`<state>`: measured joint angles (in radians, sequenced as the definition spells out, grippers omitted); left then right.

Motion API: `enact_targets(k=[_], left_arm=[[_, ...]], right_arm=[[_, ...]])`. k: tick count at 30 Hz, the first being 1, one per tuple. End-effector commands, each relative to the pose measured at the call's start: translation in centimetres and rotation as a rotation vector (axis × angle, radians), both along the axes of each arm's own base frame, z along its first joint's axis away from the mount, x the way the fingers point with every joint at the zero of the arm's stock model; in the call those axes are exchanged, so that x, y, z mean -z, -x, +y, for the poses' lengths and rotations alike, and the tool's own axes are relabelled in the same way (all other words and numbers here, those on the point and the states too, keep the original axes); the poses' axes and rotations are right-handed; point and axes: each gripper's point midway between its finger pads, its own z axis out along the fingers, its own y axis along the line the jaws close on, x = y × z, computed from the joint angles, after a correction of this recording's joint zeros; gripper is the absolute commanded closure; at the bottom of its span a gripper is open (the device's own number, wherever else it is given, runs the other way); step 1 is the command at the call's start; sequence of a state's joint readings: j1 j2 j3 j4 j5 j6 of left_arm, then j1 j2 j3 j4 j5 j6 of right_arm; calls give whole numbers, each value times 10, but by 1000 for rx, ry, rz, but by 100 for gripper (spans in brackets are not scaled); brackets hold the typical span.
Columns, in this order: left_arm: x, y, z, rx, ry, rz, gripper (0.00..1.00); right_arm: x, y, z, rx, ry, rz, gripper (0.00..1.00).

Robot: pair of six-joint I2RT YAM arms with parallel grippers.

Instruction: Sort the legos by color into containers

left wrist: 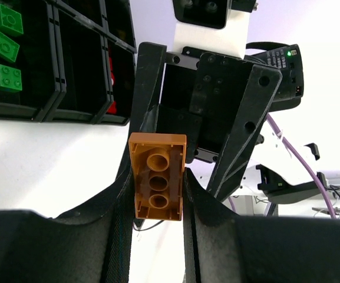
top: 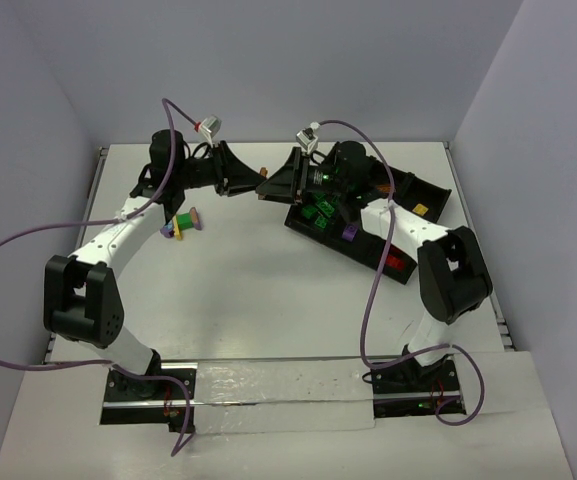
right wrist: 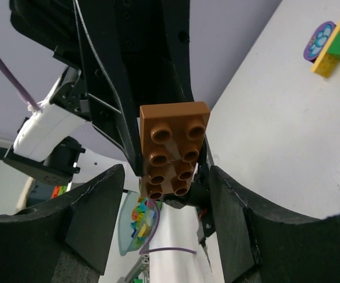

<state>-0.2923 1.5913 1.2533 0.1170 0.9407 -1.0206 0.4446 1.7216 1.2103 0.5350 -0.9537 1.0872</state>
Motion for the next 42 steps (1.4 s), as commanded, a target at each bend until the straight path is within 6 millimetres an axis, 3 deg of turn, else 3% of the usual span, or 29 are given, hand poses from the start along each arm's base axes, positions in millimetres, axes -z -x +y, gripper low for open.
enact_targets(k=[1, 5, 13, 16, 20, 25, 35, 42], left_arm=[[-28, 6, 3, 24, 37, -93, 100], [-26, 7, 4, 23, 38, -87, 100], [-24, 4, 7, 9, 28, -88, 100], [-24, 4, 8, 8, 28, -84, 100], [-25, 4, 9, 4, 24, -93, 100], [-19, 3, 11, -15, 3, -97, 99], [-11, 5, 15, -42, -32, -86, 45], [-11, 6, 15, -40, -39, -87, 19]], right_arm=[[-28, -1, 3, -35, -71, -77, 42], [-25, -1, 4, -40, -71, -62, 52], [-21, 1, 3, -40, -86, -47, 63], [-18, 3, 2, -37, -91, -34, 72], [-15, 4, 1, -37, -94, -27, 94], [-10, 5, 1, -36, -89, -13, 100], [6, 0, 0, -7, -32, 14, 100], [13, -1, -3, 21, 14, 6, 100]])
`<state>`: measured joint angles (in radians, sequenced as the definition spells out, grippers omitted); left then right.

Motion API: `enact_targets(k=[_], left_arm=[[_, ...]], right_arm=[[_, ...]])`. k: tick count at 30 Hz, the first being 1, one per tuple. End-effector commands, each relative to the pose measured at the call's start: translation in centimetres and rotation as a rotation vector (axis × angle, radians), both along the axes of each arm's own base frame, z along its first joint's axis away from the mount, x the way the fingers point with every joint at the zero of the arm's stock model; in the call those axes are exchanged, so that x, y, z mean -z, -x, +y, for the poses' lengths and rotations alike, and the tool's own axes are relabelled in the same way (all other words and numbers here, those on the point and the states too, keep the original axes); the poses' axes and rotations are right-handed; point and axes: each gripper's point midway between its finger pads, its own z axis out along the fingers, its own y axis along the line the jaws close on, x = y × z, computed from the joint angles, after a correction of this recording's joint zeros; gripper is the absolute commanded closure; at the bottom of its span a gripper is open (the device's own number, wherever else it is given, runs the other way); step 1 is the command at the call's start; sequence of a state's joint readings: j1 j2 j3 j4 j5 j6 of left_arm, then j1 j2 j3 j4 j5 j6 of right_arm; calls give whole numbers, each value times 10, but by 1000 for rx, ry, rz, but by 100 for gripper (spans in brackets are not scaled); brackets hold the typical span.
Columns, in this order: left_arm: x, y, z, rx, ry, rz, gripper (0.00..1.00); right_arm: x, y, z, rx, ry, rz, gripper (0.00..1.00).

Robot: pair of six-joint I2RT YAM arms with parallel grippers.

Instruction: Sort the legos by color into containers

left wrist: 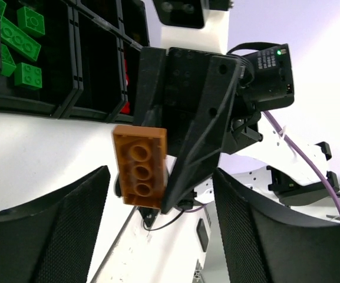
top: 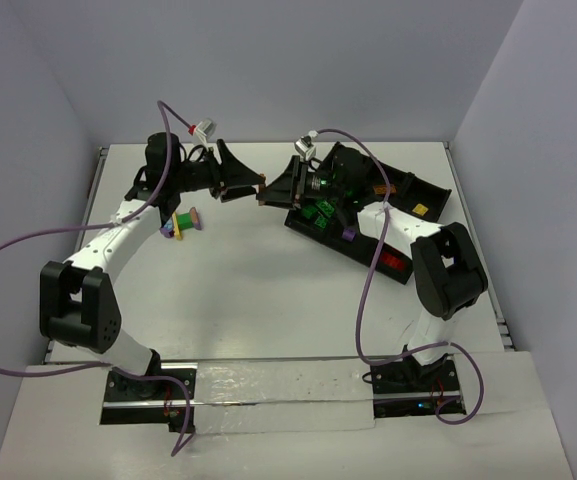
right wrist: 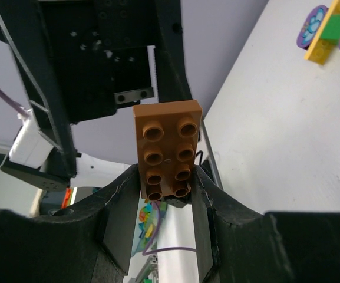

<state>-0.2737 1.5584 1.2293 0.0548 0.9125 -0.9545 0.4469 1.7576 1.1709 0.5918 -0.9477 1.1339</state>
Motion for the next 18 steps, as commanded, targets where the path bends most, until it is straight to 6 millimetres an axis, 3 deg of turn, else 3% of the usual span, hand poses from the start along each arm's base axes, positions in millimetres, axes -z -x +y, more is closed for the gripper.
enact_targets(k=[1, 5, 7, 10, 11, 15, 16, 18], left_arm=[[-20, 6, 4, -2, 3, -75, 15], [-18, 3, 4, -10, -12, -73, 1], [-15, 1, 7, -23, -38, -75, 1], [-5, -11, 23, -99, -95, -29, 1], [-5, -14, 29, -115, -96, -21, 1], [9, -24, 59, -220, -90, 51, 0], [10, -29, 65, -256, -101, 43, 1], [27, -36, 84, -341, -181, 102, 1]], right_arm=[[-7, 1, -5, 21, 18, -55, 100], [3, -1, -9, 57, 60, -46, 100], [1, -4, -13, 82, 89, -57, 100], [26, -19, -34, 186, 272, -13, 100], [23, -27, -41, 232, 309, -47, 100], [46, -55, -98, 451, 561, -26, 100], [44, -55, -100, 461, 563, -31, 100], [48, -66, -139, 570, 620, -7, 100]])
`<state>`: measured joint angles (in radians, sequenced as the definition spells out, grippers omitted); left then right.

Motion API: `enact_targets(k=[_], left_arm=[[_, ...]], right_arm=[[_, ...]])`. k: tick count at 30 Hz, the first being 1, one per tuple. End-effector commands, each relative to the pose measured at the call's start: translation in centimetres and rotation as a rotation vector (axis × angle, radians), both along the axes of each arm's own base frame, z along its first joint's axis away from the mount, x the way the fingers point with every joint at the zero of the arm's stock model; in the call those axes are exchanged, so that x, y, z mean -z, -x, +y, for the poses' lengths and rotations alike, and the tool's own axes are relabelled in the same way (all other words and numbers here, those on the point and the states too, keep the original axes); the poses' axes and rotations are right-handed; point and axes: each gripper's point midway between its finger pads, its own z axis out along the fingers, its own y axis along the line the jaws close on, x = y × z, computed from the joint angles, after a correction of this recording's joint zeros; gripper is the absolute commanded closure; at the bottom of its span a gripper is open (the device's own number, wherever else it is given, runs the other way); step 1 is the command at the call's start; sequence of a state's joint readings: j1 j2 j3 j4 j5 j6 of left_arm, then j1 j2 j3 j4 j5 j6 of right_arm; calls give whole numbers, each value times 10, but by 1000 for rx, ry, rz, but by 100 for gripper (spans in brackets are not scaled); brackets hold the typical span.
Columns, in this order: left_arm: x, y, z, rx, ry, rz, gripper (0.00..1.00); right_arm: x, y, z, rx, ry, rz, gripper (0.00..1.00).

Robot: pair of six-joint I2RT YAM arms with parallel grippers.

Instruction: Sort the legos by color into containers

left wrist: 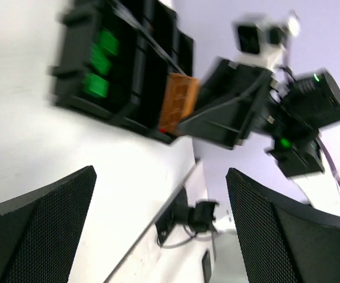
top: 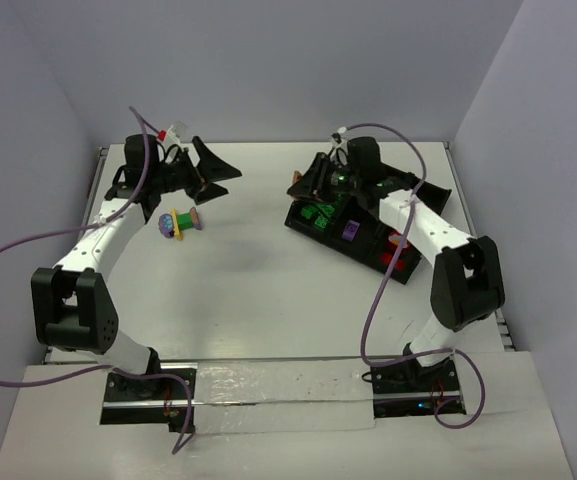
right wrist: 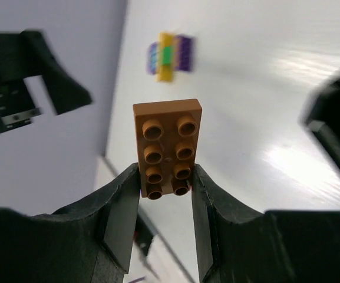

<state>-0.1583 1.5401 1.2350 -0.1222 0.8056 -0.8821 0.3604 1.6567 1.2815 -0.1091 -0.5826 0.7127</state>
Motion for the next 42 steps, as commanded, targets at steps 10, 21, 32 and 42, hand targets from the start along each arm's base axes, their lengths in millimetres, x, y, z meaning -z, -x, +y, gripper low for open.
enact_targets(k=[10, 21, 32, 42], left_arm=[[32, -16, 95, -381, -425, 78, 1], [56, -12, 109, -433, -487, 155, 1], [102, 0, 133, -488, -649, 345, 10], [114, 3, 138, -477, -692, 383, 2]], right_arm=[[28, -32, -197, 631, 468, 86, 100], [42, -86, -233, 730, 531, 111, 97], [62, -124, -250, 762, 550, 143, 76], [64, -127, -254, 776, 555, 149, 33]])
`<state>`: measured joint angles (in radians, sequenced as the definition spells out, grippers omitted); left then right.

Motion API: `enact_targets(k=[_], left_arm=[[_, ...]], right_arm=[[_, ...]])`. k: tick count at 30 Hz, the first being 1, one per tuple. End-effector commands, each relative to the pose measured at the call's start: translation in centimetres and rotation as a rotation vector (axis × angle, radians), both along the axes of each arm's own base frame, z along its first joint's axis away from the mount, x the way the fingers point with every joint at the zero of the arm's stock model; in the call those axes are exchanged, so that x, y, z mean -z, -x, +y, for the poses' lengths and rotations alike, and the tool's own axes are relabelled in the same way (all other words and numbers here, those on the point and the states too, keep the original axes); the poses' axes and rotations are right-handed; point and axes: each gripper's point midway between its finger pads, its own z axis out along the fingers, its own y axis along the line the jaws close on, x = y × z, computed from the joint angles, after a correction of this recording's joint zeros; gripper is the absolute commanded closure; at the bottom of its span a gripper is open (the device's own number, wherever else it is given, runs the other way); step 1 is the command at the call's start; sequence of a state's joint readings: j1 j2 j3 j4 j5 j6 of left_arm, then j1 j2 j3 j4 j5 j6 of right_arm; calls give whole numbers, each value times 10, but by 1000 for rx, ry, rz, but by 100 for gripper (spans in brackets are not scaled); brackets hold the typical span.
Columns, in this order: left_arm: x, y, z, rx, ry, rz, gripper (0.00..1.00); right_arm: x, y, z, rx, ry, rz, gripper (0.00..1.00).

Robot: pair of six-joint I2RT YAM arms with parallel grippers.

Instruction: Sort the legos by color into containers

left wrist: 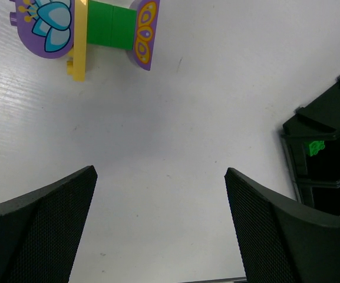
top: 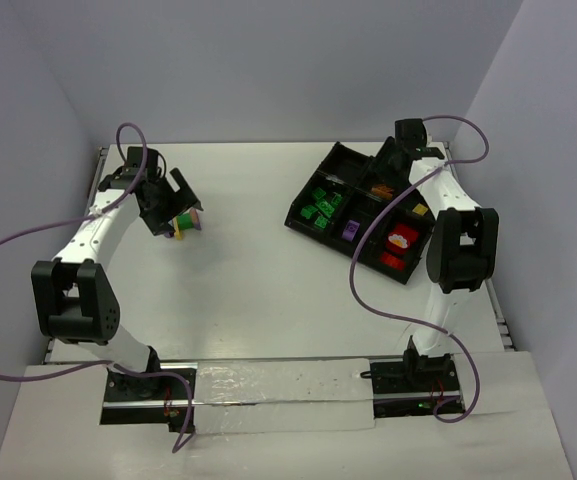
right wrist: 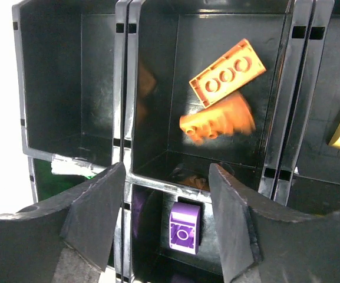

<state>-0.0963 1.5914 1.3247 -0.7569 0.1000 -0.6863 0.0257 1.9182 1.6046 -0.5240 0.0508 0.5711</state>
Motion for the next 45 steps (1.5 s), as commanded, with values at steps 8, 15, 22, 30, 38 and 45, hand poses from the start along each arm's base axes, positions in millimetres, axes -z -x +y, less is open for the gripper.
enact_targets(k=[8, 15, 22, 30, 38, 45], left_arm=[[6, -7, 11, 24, -71, 10, 2], [34, -4, 30, -15, -124, 86, 6], [55, -15, 60, -68, -285, 108, 28], [62, -51, 66, -63, -334, 97, 49], [85, -43, 61, -42, -315, 133, 54], [95, -40, 52, -36, -272, 118, 52]], right_arm=[[-55, 2, 1, -8, 14, -135, 33], [-84, 37, 76, -180, 25, -228, 32], [-84, 72, 151, -336, -1, -222, 32], [-83, 74, 150, -342, 31, -215, 32], [-87, 74, 149, -327, 24, -218, 32], [-97, 66, 156, -333, -7, -236, 32]])
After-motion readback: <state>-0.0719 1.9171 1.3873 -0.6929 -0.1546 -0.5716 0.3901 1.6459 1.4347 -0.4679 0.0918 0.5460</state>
